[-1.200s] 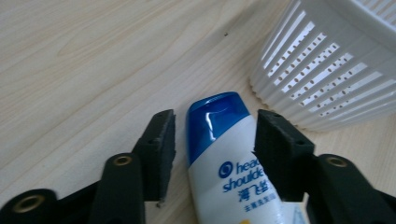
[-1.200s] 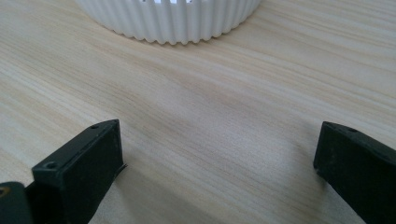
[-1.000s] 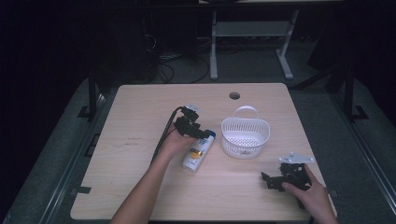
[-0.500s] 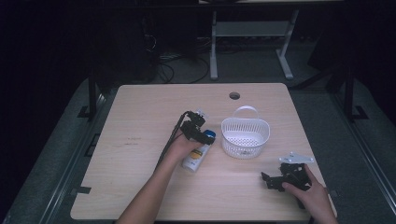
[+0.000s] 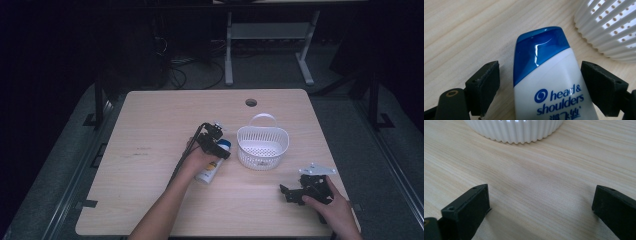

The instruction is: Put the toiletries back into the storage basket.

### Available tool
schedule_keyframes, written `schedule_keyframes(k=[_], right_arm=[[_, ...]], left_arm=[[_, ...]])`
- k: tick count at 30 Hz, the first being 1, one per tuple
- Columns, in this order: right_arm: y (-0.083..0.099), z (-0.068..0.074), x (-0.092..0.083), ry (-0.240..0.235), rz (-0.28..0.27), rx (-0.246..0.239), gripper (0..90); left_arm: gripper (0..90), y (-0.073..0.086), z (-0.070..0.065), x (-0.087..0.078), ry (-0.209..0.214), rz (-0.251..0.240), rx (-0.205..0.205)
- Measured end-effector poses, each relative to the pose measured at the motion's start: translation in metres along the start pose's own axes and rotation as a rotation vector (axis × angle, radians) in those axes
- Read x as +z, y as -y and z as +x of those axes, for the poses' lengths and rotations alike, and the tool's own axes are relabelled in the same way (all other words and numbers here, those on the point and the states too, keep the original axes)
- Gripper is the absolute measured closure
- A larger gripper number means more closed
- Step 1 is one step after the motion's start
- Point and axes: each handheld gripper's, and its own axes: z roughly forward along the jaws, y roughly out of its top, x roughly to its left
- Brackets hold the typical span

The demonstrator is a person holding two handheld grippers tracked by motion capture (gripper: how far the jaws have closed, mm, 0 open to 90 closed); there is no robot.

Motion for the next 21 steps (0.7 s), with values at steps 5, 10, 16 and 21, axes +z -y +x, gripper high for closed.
schedule_keyframes(k=[5,10,16,21], right_arm=[[0.0001,0.0,0.0,0.0,0.0,-0.001,0.9],[0.0,0.0,0.0,0.0,0.0,0.0,0.9],[0.0,0.0,0.0,0.0,0.0,0.0,0.9],[0.0001,0.0,0.0,0.0,0.0,0.0,0.9]], left_arm=[[21.3,-0.0012,-0.0044,0.0005,-0.044,0.018,0.03],[24.4,-0.0015,-0.0052,0.0005,-0.058,0.017,0.021],[31.3,-0.0021,-0.0045,-0.0012,-0.057,0.018,0.025],[33.7,-0.0024,-0.004,-0.002,-0.051,0.023,0.035]])
